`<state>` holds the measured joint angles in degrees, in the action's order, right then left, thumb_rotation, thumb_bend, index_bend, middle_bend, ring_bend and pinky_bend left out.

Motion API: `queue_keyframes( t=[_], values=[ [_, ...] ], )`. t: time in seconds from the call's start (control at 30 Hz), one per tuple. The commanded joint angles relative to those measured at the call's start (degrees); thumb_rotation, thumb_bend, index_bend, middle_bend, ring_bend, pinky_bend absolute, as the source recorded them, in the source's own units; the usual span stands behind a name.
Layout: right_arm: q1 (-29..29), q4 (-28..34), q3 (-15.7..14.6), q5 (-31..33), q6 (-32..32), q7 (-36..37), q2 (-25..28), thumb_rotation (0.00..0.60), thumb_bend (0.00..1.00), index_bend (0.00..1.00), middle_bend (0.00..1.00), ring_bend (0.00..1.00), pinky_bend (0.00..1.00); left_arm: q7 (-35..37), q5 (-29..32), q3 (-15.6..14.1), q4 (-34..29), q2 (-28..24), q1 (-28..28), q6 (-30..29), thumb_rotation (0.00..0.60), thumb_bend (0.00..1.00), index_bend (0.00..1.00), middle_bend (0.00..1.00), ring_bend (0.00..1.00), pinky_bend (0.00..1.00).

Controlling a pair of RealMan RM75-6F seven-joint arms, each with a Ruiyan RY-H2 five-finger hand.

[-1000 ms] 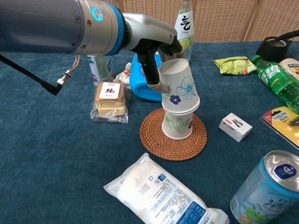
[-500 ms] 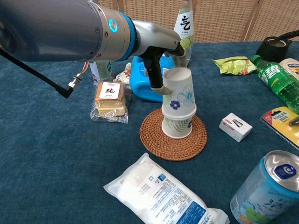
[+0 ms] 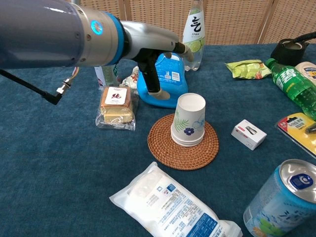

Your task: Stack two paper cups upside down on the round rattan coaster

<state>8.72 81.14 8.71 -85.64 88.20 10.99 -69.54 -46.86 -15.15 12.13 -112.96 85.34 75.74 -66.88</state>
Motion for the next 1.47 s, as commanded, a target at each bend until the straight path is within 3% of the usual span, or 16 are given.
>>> queue_keyframes(
  t=[0.03,0.23,0.47,0.67,0.77,0.93,1.17,1.47],
  values=[
    [-0.2,0.2,-0.4,-0.3,0.1,-0.2,0.0,0.6,0.23,0.16,0.15,0.0,0.22,2.3,-6.8,-4.1,-6.0,-5.3,-4.6,-2.1,0.6,0.39,0.02,0.0,0.0,0.31],
    [0.1,0.3,-0.6,-0.3,-0.6,-1.4,-0.5,0.6,0.23,0.16,0.15,0.0,0.22,8.6,-21.8,-13.3,-13.0,-15.4,-14.1,-2.3,0.6,0.39,0.01,0.0,0.0,0.28],
    [0.4,0.4,-1.6,-1.1,-1.3,-3.5,-1.8,0.6,0.23,0.16,0.15,0.0,0.22,18.3,-44.7,-23.6,-10.7,-25.0,-26.6,-3.8,0.6,0.38,0.0,0.0,0.0,0.18],
    [0.3,-0.1,-1.3,-1.0,-0.9,-4.4,-1.9,0.6,0.23,0.16,0.15,0.0,0.22,23.0,-64.2,-31.2,-5.5,-29.3,-39.0,-14.1,0.6,0.39,0.0,0.0,0.0,0.15],
    [0.3,-0.4,-0.9,-0.4,-0.8,-4.5,-1.8,0.6,0.23,0.16,0.15,0.0,0.22,25.7,-70.3,-33.1,-1.8,-30.0,-45.5,-20.6,0.6,0.39,0.0,0.0,0.0,0.14],
    [0.2,-0.5,-0.4,0.3,-0.7,-4.6,-1.7,0.6,0.23,0.16,0.15,0.0,0.22,30.1,-73.7,-33.6,2.1,-31.2,-52.9,-26.9,0.6,0.39,0.0,0.0,0.0,0.12],
    [0.3,-0.1,-0.4,0.1,-0.7,-5.1,-1.6,0.6,0.23,0.16,0.15,0.0,0.22,35.2,-73.8,-31.4,7.5,-30.0,-61.6,-32.6,0.6,0.39,0.0,0.0,0.0,0.12],
    [0.7,-1.3,-0.5,0.5,-1.7,-5.9,-2.4,0.6,0.23,0.16,0.15,0.0,0.22,42.0,-72.8,-27.4,13.7,-29.9,-66.3,-33.3,0.6,0.39,0.0,0.0,0.0,0.11]
  ],
)
